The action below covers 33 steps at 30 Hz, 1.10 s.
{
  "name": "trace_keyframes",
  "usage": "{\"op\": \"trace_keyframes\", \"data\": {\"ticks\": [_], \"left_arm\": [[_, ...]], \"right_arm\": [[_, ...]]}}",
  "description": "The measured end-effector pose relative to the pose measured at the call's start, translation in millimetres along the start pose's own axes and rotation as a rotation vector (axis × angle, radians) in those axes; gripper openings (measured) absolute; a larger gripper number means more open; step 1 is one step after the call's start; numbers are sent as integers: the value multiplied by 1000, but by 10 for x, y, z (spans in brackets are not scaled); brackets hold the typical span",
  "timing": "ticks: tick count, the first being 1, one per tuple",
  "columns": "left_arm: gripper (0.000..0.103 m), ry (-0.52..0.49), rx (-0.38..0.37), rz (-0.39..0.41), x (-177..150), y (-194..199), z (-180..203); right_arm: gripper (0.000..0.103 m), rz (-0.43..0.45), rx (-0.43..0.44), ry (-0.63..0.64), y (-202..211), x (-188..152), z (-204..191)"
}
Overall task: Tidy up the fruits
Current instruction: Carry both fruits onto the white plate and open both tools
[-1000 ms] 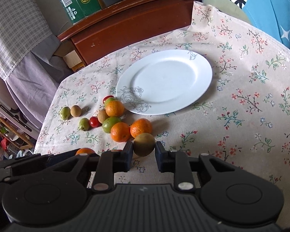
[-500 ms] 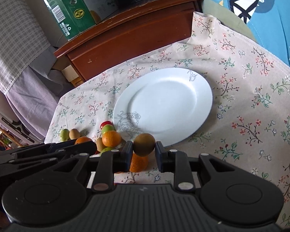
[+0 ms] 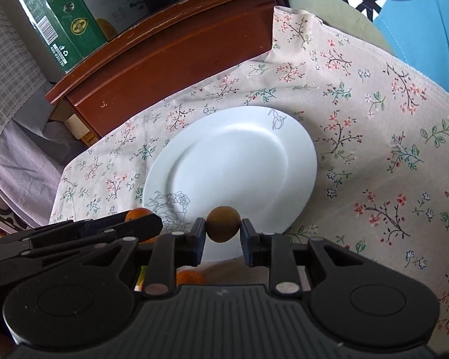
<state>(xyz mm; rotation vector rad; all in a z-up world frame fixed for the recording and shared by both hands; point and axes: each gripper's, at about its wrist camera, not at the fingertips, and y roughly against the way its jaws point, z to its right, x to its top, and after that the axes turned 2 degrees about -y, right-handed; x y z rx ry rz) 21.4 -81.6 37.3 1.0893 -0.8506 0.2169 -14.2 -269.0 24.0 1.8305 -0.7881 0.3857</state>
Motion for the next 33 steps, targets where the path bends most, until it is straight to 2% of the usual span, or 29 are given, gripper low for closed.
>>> {"op": "trace_keyframes", "data": {"ticks": [5,11,15,17,21,30,33], "left_arm": [[27,14,-13,-20,20,-133,-12],[29,13,-5,-10,34,-135,8],[49,22,18,20,72,-33,1],[50,25,25,36,88,38,-16],[62,35,68,52,110,153,-63],[64,15,88,33,9,318,-42],[68,11,89,38,-46,389,-24]], "right_arm": [[26,-15,-7,-41,-93,28,58],[28,13,-14,-51,-66,57,78],[28,27,-7,-51,-19,68,71],[28,32,-3,-43,5,67,56],[29,23,16,-31,26,54,20],[29,-2,38,3,66,-40,-63],[31,-8,50,14,110,-78,-88]]}}
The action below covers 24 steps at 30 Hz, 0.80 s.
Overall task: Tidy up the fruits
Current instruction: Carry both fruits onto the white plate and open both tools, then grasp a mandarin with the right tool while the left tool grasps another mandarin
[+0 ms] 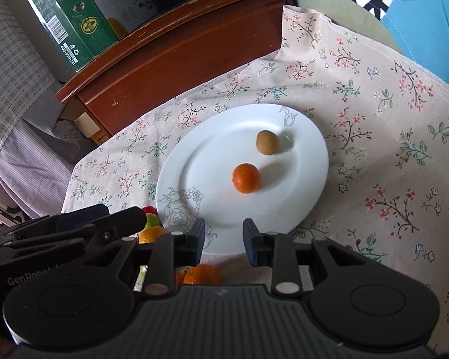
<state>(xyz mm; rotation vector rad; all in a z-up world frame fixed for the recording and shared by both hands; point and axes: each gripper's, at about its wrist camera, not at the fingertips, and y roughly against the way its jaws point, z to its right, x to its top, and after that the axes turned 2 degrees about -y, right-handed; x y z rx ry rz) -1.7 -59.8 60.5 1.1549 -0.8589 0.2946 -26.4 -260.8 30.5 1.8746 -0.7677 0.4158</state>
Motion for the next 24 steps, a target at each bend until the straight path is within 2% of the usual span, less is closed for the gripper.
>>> {"op": "trace_keyframes", "data": {"ticks": [14,24], "left_arm": [[69,91,-19,-77,-529,196,12],[69,59,-39,-110,-771,222,180]], "right_arm": [[34,-43,18,27,89,-189,-43],[35,-67,10,-15,146,-381,17]]}}
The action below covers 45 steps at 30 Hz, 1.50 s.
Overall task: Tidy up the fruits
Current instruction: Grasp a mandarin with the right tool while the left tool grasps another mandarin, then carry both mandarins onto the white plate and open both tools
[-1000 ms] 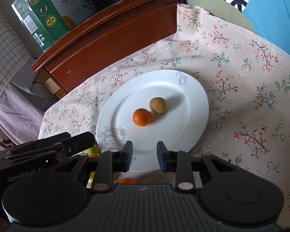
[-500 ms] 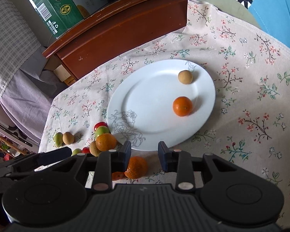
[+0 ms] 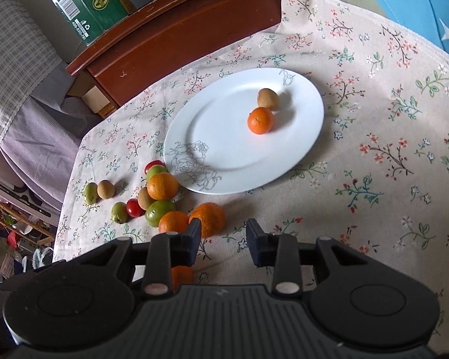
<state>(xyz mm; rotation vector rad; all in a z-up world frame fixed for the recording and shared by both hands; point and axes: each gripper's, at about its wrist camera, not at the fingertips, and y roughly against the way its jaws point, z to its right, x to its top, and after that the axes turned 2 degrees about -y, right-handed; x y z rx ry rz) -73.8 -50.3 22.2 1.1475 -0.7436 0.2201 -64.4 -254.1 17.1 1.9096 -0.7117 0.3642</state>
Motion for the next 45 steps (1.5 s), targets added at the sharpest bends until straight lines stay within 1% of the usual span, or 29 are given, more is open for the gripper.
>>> {"op": "trace_keyframes", "data": {"ticks": [8,12,24,27,29,32,34,36,38,40,41,45], "left_arm": [[69,-38,5,1,-69,-42,87],[69,-50,7,10,-75,-65,114],[66,-83,17,14,-94,-166,172],[58,-90,7,9,-94,-193,186],[57,-94,7,9,-94,-209,193],[49,-97,3,12,-90,-226,197],[42,-100,0,14,-89,-231,200],[39,-100,-2,17,-84,-238,202],[38,-101,-5,18,-80,-244,202],[32,-108,-2,20,-81,-249,213],[30,-112,3,21,-82,-248,216],[29,-97,4,24,-80,-228,194]], "right_arm": [[36,-5,12,17,-24,-58,-39],[40,6,15,25,-58,-47,-59],[41,-7,5,42,-213,-16,-91],[41,-10,8,45,-255,-7,-94],[41,-12,4,53,-275,-5,-107],[41,-7,3,64,-290,-3,-122],[40,-5,4,65,-296,-1,-123],[40,-2,7,63,-301,1,-116],[36,1,10,62,-306,3,-111],[32,-2,21,59,-307,1,-112],[32,-3,20,61,-305,1,-117],[32,-3,17,71,-297,-3,-129]]}}
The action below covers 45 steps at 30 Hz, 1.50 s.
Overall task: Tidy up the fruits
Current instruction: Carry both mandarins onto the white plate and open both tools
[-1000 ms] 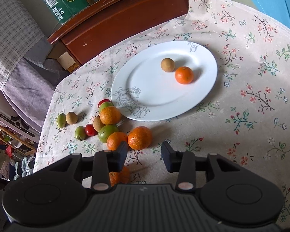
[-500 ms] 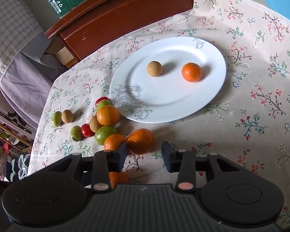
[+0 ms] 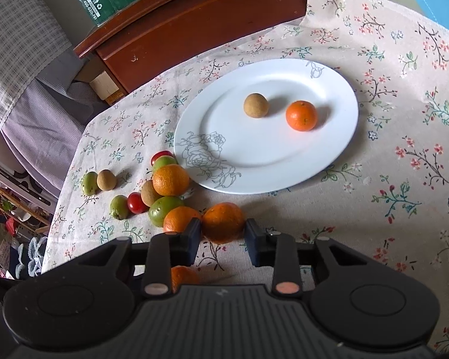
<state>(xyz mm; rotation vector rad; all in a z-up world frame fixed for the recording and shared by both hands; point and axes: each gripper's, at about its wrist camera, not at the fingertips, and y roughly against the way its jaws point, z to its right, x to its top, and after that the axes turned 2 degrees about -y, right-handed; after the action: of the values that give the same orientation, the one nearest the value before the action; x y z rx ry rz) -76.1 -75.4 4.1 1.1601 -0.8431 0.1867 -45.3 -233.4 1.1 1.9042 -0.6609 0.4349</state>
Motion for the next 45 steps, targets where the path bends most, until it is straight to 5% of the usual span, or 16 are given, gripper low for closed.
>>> {"op": "trace_keyframes", "data": {"ticks": [26,32,45], "left_arm": [[29,117,25,136,494,375,-410],[29,62,36,160,725,372,-480],[29,55,-3,115,991,57,-600]], "right_arm": [[32,117,61,-21,444,248,-46],[32,142,55,1,536,416,-1],[32,96,64,-44,389,573,144]]}}
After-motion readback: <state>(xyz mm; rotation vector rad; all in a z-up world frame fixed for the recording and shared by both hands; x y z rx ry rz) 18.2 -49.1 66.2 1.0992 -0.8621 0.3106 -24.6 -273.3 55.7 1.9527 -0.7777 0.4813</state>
